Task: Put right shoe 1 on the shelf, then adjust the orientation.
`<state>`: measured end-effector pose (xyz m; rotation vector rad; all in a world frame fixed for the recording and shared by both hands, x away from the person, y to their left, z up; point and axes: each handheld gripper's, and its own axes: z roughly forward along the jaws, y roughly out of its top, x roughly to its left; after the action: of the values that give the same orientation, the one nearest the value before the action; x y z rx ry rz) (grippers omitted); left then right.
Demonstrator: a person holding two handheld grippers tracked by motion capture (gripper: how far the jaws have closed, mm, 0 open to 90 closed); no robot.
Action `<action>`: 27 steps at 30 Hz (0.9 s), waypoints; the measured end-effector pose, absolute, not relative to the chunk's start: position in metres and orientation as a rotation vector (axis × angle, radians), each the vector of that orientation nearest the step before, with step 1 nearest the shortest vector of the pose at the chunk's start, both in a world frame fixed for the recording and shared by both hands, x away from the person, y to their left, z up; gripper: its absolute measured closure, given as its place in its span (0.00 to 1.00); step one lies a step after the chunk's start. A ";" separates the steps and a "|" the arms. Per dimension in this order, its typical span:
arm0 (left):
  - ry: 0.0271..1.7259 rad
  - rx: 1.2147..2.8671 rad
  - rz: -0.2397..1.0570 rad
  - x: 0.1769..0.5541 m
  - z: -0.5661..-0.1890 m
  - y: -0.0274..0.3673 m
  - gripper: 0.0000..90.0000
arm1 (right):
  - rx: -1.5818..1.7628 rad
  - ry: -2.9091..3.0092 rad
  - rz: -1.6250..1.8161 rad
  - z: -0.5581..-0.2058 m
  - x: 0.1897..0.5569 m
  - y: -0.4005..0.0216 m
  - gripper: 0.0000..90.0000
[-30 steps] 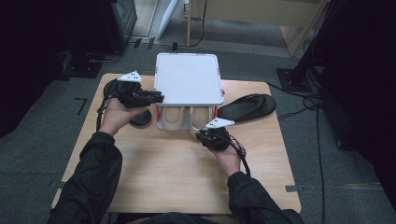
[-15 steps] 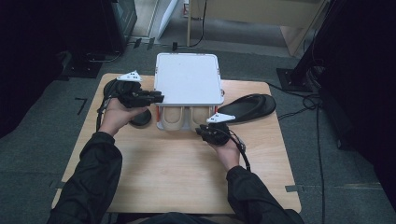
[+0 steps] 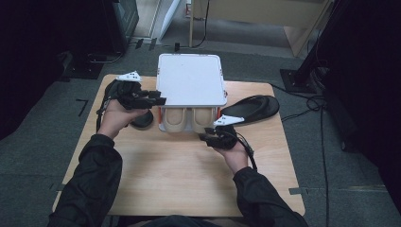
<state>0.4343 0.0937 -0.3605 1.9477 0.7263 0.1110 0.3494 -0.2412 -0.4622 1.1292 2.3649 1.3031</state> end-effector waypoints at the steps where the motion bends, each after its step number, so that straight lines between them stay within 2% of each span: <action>1: 0.736 1.944 0.115 0.433 -0.359 0.095 0.56 | 1.126 2.370 1.295 -0.463 0.349 -0.243 0.62; 15: 0.824 1.919 0.164 0.418 -0.361 0.126 0.50 | 1.118 2.393 1.324 -0.464 0.346 -0.277 0.56; 27: 0.976 1.939 0.225 0.414 -0.395 0.162 0.45 | 1.103 2.380 1.339 -0.462 0.346 -0.290 0.56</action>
<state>0.4142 0.1617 -0.3950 1.9385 0.9764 0.2253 0.3464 -0.2905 -0.4621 1.1032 2.3799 1.3388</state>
